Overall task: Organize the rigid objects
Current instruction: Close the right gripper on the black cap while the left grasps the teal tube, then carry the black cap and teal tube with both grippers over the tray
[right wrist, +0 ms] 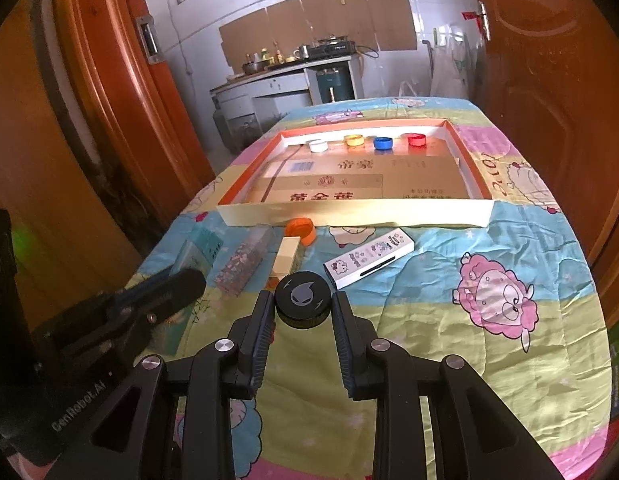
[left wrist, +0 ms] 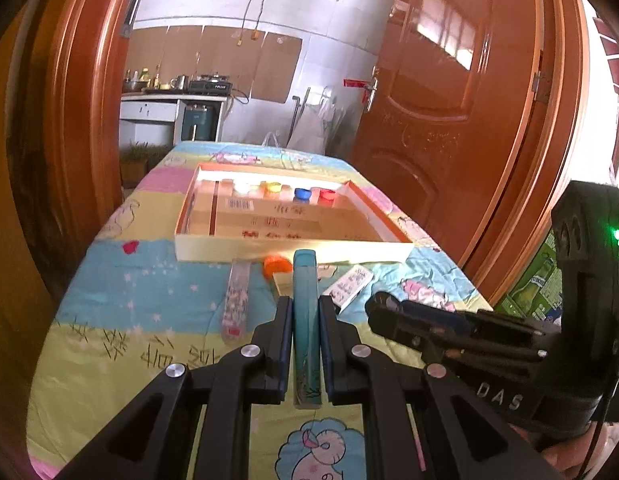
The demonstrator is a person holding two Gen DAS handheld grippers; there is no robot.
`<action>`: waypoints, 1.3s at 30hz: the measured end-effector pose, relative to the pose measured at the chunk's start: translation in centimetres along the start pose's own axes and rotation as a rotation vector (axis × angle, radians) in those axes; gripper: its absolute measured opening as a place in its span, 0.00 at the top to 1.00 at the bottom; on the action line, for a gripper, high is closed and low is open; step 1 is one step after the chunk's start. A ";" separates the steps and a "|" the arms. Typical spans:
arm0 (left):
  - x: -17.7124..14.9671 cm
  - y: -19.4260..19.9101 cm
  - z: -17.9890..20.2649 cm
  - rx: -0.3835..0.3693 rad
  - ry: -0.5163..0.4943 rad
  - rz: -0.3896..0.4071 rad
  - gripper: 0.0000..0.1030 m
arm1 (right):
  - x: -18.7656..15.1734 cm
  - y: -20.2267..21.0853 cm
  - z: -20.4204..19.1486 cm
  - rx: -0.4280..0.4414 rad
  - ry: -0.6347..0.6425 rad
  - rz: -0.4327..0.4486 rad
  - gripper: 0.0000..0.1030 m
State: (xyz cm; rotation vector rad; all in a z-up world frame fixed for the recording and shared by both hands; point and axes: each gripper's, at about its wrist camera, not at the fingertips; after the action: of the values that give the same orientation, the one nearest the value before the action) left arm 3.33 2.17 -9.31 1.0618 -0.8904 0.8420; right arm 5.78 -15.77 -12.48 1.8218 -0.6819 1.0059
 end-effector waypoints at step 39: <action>7.9 -8.9 0.7 -0.038 0.032 -0.036 0.87 | 7.2 -1.7 4.9 -0.034 -0.080 0.074 0.71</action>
State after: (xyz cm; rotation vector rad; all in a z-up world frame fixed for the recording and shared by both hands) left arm 14.36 0.29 -5.12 1.0254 -0.8548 0.8069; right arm 12.56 -19.72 -8.32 1.8258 -0.8159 0.9681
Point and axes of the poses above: each gripper's, at about its wrist camera, not at the fingertips, and y roughly against the way its jaws point, z to its right, x to its top, and after that the axes turned 12 degrees about z, right-handed
